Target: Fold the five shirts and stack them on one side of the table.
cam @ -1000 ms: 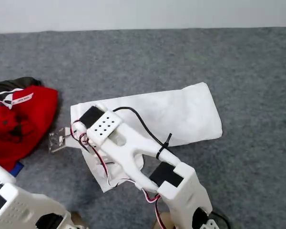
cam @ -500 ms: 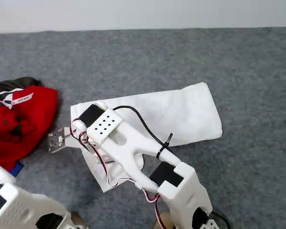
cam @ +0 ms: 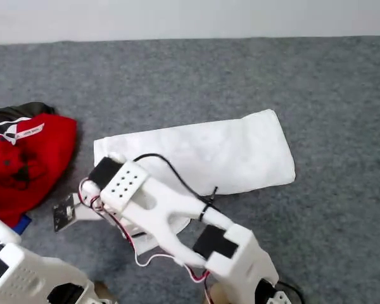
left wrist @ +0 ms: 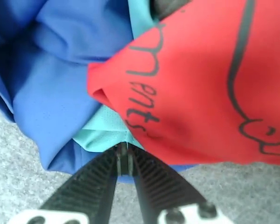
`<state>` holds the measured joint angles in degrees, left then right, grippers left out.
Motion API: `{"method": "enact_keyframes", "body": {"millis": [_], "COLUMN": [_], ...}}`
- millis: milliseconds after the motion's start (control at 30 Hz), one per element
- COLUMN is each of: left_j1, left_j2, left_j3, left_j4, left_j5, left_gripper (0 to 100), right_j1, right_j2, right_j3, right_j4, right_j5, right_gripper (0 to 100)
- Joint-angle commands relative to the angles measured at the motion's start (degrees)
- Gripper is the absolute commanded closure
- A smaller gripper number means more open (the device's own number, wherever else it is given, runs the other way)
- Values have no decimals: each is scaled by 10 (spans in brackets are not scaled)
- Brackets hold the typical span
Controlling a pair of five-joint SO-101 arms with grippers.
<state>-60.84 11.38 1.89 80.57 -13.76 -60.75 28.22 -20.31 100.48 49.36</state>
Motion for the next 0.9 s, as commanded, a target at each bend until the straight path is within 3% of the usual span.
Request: {"method": "enact_keyframes", "body": {"millis": [0, 167, 400, 867], "left_j1": [1, 1, 1, 21], "left_j2": [-29, -29, -29, -29], "left_j3": [-1, 0, 0, 0], "left_j4": [-10, -10, -10, -6], "left_j5": [-5, -5, -5, -5], "left_gripper": [997, 997, 997, 997], "right_j1": [-5, -5, -1, 79], "right_j2": [17, 46, 55, 58], "right_j3": [-7, -7, -8, -121], "right_j4": [8, -2, -37, -48], "right_j5": [5, 5, 4, 6], "right_gripper": [745, 757, 939, 984]}}
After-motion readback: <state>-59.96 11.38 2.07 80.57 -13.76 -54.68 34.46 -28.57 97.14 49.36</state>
